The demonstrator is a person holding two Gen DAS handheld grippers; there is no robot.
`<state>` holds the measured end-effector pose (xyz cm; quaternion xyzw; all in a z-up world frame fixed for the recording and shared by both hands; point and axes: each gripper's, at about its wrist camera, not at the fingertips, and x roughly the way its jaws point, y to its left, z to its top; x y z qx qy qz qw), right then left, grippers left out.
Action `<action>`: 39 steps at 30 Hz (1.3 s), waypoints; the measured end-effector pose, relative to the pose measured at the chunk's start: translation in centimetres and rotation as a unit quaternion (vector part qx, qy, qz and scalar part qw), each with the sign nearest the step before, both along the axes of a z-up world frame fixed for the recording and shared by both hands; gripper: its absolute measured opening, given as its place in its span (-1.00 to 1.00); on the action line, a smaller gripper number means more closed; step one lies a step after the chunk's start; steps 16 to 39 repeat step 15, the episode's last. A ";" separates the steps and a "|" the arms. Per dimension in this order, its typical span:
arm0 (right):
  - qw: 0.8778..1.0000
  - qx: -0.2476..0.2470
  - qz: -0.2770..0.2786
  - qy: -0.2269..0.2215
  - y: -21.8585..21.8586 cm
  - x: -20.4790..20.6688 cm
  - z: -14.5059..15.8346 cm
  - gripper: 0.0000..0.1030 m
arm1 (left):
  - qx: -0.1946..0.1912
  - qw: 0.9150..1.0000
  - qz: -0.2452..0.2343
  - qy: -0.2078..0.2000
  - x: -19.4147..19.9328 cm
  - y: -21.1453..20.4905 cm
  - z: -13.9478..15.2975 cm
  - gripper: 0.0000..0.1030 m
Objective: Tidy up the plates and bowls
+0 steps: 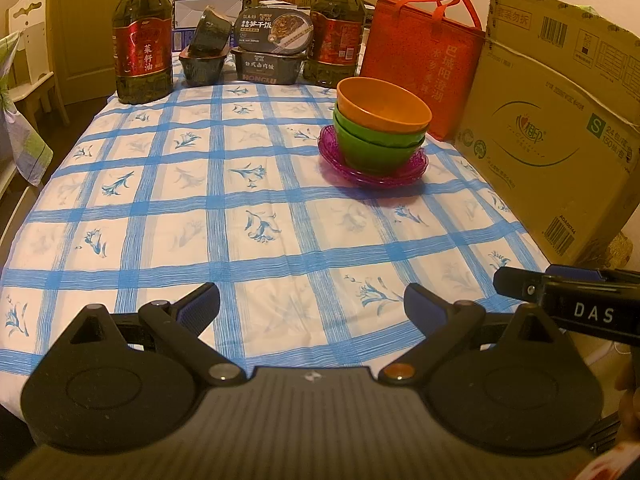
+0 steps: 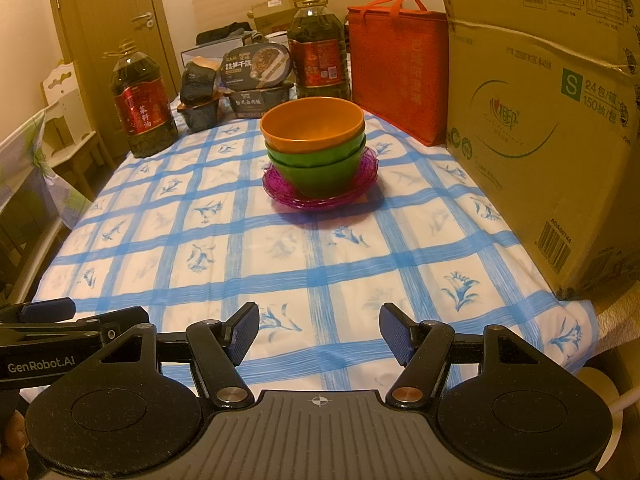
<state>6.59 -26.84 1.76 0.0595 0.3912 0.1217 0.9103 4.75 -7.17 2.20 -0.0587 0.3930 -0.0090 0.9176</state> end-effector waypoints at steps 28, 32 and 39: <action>1.000 0.000 0.000 0.001 0.1 -0.1 -0.1 0.29 | 0.001 1.000 -0.001 -0.008 -0.1 0.0 0.1 0.91; 1.000 0.000 0.000 0.001 0.1 -0.1 -0.1 0.29 | 0.001 1.000 -0.001 -0.008 -0.1 0.0 0.1 0.91; 1.000 0.000 0.000 0.001 0.1 -0.1 -0.1 0.29 | 0.001 1.000 -0.001 -0.008 -0.1 0.0 0.1 0.91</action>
